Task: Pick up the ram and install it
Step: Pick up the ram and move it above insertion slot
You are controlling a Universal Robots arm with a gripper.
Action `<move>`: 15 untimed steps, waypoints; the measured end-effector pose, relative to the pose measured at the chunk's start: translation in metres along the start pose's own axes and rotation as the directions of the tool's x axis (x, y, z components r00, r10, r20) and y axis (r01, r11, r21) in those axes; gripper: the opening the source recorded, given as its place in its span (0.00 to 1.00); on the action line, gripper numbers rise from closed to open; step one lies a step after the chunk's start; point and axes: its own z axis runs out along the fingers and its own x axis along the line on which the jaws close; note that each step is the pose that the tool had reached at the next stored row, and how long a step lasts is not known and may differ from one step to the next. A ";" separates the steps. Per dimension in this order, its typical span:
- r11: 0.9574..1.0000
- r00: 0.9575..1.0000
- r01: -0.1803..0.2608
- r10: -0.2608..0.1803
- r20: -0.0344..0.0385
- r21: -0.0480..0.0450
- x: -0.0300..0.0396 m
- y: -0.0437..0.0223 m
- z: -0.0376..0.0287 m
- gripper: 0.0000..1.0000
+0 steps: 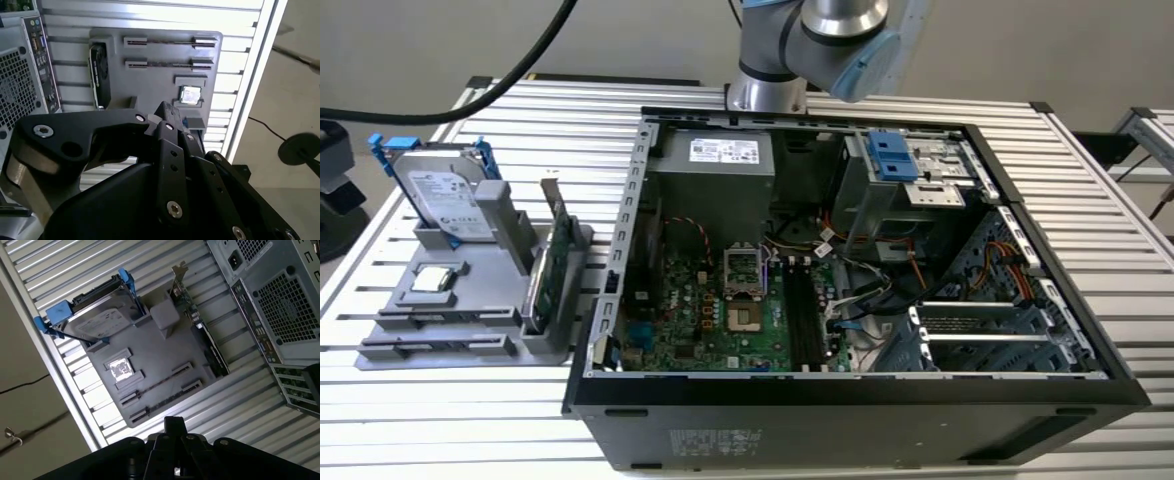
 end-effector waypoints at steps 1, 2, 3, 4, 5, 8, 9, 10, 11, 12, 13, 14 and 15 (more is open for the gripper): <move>1.000 1.000 -0.004 0.004 0.000 0.000 0.0000 0.0000 0.0000 0.00; 1.000 1.000 -0.007 0.007 0.000 0.000 0.0000 0.0000 0.0000 0.00; 1.000 1.000 -0.010 0.010 0.000 0.000 0.0001 0.0000 0.0000 0.00; 1.000 1.000 -0.014 0.014 0.001 0.000 0.0001 0.0000 0.0000 0.00; 1.000 1.000 -0.017 0.017 0.001 0.000 0.0001 -0.0001 0.0000 0.00; 1.000 1.000 -0.027 0.027 0.001 0.000 0.0002 -0.0001 0.0000 0.00; 1.000 1.000 -0.030 0.030 0.001 0.000 0.0002 -0.0001 0.0000 0.00; 0.999 0.999 -0.033 0.033 0.002 0.000 0.0002 -0.0001 0.0000 0.00; 0.999 0.999 -0.036 0.036 0.002 0.000 0.0002 -0.0001 0.0000 0.00; 0.999 0.999 -0.040 0.040 0.002 0.000 0.0003 -0.0001 0.0000 0.00; 0.999 0.999 -0.043 0.043 0.002 0.000 0.0003 -0.0002 0.0000 0.00; 0.999 0.999 -0.047 0.047 0.002 0.000 0.0003 -0.0002 0.0000 0.00; 0.999 0.999 -0.050 0.050 0.002 0.000 0.0004 -0.0002 0.0000 0.00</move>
